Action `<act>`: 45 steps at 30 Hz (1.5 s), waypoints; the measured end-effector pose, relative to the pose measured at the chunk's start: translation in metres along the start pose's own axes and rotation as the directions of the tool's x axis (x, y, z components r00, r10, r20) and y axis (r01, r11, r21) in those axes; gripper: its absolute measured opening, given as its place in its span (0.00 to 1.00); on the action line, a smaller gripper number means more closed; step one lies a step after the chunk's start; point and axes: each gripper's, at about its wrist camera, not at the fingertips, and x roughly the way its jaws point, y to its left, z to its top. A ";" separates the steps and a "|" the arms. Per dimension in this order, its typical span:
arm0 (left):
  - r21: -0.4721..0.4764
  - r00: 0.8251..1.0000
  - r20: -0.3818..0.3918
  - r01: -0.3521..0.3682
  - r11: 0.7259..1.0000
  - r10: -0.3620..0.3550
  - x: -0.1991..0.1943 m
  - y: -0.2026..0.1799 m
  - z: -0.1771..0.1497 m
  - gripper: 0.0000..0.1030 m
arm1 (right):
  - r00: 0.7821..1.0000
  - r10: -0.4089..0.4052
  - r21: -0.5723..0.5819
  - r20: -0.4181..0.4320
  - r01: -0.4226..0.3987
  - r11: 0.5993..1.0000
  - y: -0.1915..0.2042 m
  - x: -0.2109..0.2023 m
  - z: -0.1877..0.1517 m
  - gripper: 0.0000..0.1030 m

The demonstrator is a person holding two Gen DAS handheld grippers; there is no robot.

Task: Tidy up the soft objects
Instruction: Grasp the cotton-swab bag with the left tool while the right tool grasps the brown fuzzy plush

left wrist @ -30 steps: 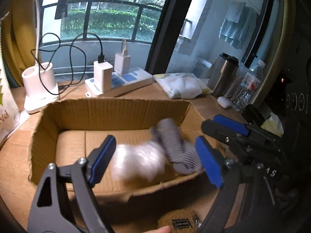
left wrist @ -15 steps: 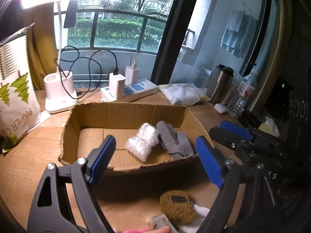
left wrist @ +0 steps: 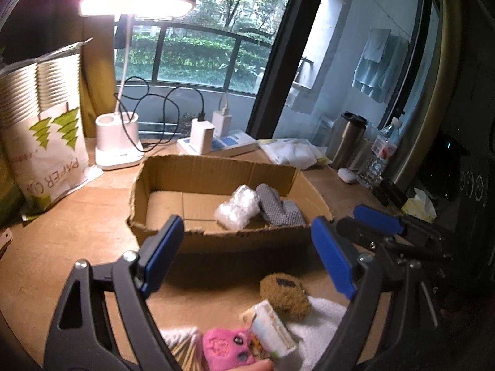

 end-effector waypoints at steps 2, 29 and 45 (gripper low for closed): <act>-0.004 1.000 0.000 -0.006 1.000 0.006 -0.004 0.003 -0.005 0.83 | 1.000 0.000 -0.004 -0.010 0.000 1.000 0.004 -0.001 -0.005 0.47; -0.017 0.988 -0.114 -0.104 0.994 0.101 -0.015 0.040 -0.080 0.84 | 0.987 0.027 -0.023 -0.159 -0.031 0.999 0.030 0.035 -0.047 0.60; -0.002 0.946 -0.246 -0.220 0.976 0.213 -0.004 0.067 -0.101 0.84 | 0.969 0.040 -0.005 -0.245 -0.043 0.999 0.028 0.069 -0.056 0.60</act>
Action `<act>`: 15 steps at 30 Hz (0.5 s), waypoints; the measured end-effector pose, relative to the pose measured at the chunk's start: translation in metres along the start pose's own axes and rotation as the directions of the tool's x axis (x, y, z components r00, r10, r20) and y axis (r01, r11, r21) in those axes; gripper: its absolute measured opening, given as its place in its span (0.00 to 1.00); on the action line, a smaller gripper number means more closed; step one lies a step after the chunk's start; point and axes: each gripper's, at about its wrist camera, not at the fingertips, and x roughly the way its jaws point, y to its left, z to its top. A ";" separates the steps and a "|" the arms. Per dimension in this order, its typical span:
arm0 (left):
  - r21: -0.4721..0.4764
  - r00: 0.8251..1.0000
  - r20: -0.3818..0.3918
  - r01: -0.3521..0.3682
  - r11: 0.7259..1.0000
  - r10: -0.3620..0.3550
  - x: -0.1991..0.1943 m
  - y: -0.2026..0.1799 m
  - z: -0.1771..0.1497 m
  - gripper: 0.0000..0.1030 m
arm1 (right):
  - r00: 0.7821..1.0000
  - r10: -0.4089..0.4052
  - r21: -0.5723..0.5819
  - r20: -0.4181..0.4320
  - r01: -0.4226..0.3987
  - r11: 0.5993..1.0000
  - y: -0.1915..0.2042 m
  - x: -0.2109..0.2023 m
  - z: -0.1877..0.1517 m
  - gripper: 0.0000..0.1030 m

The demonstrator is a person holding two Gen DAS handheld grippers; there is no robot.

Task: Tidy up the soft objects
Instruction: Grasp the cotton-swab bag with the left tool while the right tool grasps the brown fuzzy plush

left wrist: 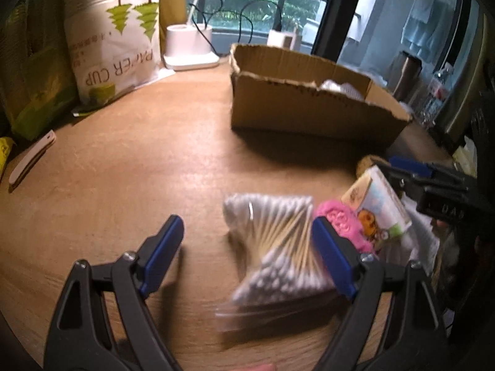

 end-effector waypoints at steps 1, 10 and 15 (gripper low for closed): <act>0.000 1.000 -0.007 0.002 1.000 -0.002 0.001 0.000 -0.001 0.84 | 1.000 0.001 0.001 -0.002 -0.001 1.000 0.000 0.001 0.000 0.60; 0.040 0.999 -0.018 0.034 0.999 -0.033 0.004 -0.008 -0.004 0.59 | 1.000 0.008 -0.021 -0.004 -0.008 1.000 0.004 0.006 0.000 0.49; 0.041 0.999 -0.011 0.048 0.998 -0.048 0.000 -0.010 -0.003 0.44 | 1.000 0.021 -0.019 0.001 -0.021 1.000 0.003 0.006 0.001 0.42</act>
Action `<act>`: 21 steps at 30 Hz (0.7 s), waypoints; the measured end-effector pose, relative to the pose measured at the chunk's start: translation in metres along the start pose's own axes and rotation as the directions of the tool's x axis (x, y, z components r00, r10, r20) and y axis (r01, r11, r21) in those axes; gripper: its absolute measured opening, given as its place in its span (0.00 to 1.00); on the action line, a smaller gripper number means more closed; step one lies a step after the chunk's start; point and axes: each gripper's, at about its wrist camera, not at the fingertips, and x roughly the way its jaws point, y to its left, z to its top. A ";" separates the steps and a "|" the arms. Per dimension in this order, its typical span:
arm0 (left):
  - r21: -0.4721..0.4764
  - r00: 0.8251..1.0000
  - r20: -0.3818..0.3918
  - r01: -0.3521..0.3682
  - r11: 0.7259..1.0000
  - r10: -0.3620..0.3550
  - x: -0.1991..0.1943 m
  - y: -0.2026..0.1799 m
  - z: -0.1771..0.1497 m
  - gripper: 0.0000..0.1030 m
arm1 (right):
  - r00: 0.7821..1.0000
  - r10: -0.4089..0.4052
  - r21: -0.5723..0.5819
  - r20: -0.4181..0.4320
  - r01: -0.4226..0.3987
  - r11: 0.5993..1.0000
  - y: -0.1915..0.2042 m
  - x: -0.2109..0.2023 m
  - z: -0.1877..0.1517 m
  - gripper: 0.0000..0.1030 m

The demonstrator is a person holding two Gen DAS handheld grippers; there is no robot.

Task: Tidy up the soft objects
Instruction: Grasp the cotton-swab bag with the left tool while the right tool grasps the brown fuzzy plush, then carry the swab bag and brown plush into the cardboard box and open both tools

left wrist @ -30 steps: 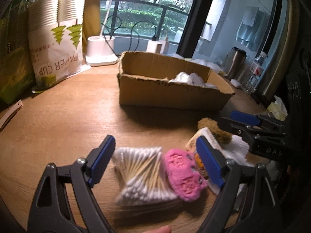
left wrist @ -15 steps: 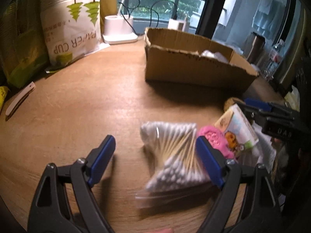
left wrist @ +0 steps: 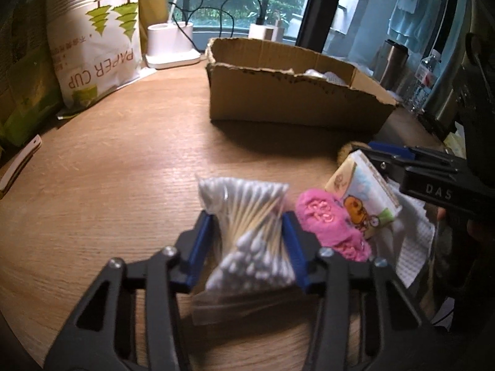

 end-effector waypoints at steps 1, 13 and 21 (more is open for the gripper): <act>-0.004 1.000 0.002 0.003 1.000 -0.003 -0.001 0.001 0.000 0.44 | 1.000 0.004 0.001 0.003 -0.004 1.000 0.000 -0.002 0.000 0.41; -0.013 0.995 0.100 0.010 1.000 -0.008 -0.030 0.003 0.018 0.41 | 0.999 -0.001 -0.021 0.033 0.001 1.000 0.002 -0.020 0.007 0.33; -0.017 0.989 0.147 0.035 0.999 -0.032 -0.042 0.008 0.024 0.41 | 0.998 -0.037 0.029 -0.054 0.038 0.999 -0.012 0.001 0.002 0.62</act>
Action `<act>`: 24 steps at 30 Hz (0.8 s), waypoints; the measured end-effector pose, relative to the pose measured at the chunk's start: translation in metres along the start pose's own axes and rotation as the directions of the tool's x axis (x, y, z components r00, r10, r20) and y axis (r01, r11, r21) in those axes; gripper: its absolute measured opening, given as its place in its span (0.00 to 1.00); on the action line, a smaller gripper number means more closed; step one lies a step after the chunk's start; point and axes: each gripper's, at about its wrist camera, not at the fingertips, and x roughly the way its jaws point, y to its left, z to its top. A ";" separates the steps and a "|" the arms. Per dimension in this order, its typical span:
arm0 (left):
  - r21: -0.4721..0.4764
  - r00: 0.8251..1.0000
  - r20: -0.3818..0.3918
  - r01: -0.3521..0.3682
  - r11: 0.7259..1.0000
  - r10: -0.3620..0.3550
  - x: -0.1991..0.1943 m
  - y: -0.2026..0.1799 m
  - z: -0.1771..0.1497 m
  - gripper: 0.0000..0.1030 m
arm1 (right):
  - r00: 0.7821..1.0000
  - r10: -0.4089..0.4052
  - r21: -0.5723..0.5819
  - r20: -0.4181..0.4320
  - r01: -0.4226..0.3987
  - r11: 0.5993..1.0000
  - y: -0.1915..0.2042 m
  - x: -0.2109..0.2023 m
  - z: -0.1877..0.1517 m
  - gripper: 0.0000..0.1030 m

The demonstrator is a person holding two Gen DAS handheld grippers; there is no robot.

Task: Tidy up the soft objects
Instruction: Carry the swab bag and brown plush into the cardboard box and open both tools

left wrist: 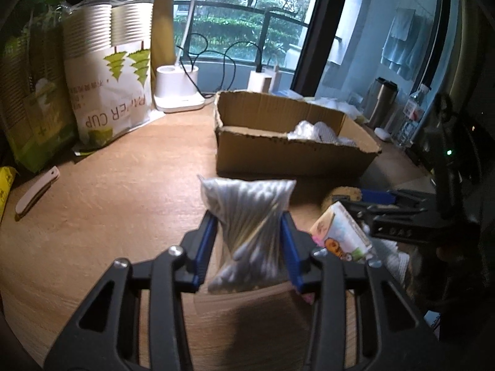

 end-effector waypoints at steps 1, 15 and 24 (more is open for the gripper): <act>-0.001 1.000 0.006 0.004 1.000 -0.004 -0.001 0.000 0.001 0.41 | 1.000 0.006 -0.005 -0.004 -0.006 1.000 0.002 0.002 0.000 0.62; 0.018 0.994 0.106 0.024 1.000 -0.026 -0.024 0.000 0.028 0.41 | 0.996 -0.007 -0.117 0.083 0.017 0.993 0.028 -0.015 0.013 0.40; 0.051 0.987 0.155 0.042 0.998 -0.049 -0.026 -0.014 0.056 0.41 | 0.984 0.042 -0.109 0.175 -0.023 0.994 0.026 -0.057 0.029 0.40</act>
